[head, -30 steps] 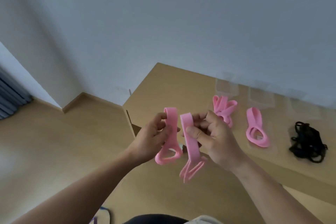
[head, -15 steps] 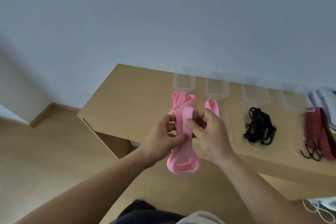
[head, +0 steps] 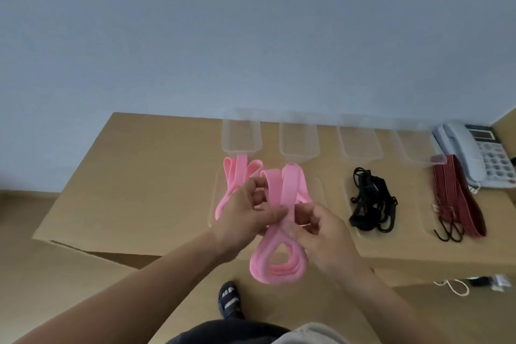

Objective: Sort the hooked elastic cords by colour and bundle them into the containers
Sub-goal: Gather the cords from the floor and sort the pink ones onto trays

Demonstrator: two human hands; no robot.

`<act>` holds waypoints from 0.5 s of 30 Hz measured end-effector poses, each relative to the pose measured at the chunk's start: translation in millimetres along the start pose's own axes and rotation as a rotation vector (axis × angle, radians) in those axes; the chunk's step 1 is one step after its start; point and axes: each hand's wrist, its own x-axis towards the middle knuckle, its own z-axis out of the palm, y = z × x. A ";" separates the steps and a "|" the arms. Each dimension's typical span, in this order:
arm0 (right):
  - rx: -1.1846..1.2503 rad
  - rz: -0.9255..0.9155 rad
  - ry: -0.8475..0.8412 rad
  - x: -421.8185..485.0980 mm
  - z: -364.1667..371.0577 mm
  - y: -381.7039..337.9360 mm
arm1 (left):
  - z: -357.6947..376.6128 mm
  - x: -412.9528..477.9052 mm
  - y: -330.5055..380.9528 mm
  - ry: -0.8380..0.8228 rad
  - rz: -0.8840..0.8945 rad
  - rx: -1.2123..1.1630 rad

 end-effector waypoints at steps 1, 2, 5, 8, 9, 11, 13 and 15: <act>-0.012 0.019 0.022 7.4 -0.1 3.5 | -1.0 10.5 -3.5 -0.013 -0.017 0.014; -0.011 0.048 0.045 14.4 0.3 6.4 | -1.8 20.4 -8.2 -0.019 -0.035 0.036; 0.034 0.142 0.103 31.7 0.1 14.4 | -1.0 46.9 -19.7 -0.034 -0.091 0.116; 0.087 0.221 0.158 47.8 -6.0 23.3 | 3.1 73.9 -29.1 -0.087 -0.143 0.212; 0.098 0.248 0.181 53.9 -9.6 27.0 | 6.2 82.8 -30.9 -0.104 -0.165 0.241; 0.120 0.286 0.235 66.4 -17.4 35.1 | 12.8 98.8 -32.3 -0.130 -0.181 0.320; 0.130 0.295 0.279 80.4 -24.9 43.6 | 21.2 112.5 -31.1 -0.161 -0.157 0.390; 0.138 0.302 0.297 94.9 -32.2 50.8 | 29.5 124.4 -28.0 -0.176 -0.139 0.439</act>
